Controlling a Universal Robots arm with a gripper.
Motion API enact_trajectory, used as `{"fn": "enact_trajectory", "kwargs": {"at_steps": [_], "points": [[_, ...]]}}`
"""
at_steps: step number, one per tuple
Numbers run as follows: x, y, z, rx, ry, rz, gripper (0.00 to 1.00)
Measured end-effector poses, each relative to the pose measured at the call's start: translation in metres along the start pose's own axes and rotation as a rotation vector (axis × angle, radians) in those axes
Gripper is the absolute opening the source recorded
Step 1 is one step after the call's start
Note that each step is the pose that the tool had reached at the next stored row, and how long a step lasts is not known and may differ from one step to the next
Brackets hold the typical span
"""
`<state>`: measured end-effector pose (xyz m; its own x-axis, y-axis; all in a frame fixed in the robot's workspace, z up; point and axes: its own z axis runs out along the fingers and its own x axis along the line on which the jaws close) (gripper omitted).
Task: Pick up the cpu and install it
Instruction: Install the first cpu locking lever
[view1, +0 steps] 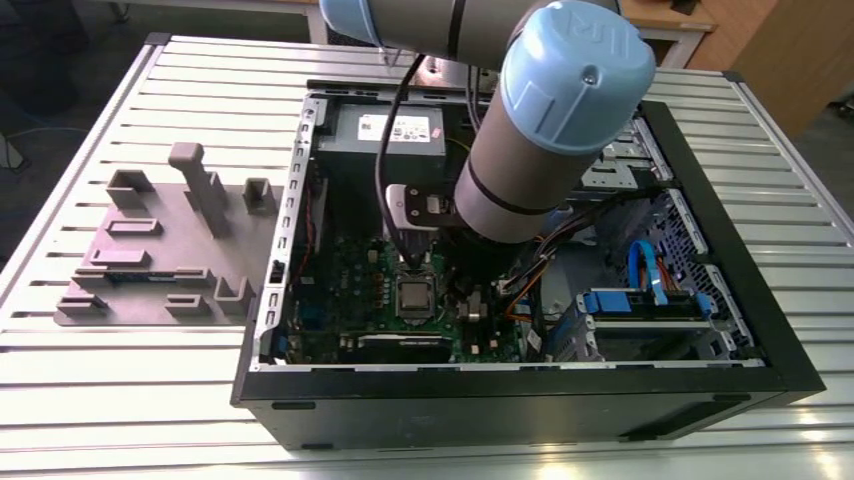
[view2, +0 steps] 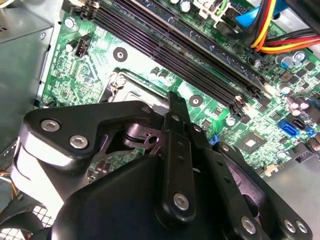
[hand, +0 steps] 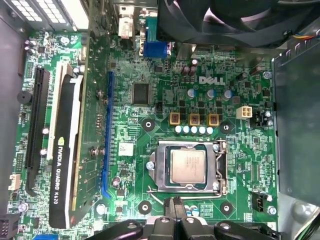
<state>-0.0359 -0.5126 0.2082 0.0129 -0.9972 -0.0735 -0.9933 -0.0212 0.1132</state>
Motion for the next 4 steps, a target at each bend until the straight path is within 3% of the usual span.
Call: {"fn": "enact_trajectory", "kwargs": {"at_steps": [4], "points": [[0.0001,0.0000,-0.0001,0.0000,-0.0049,-0.001,0.11]]}}
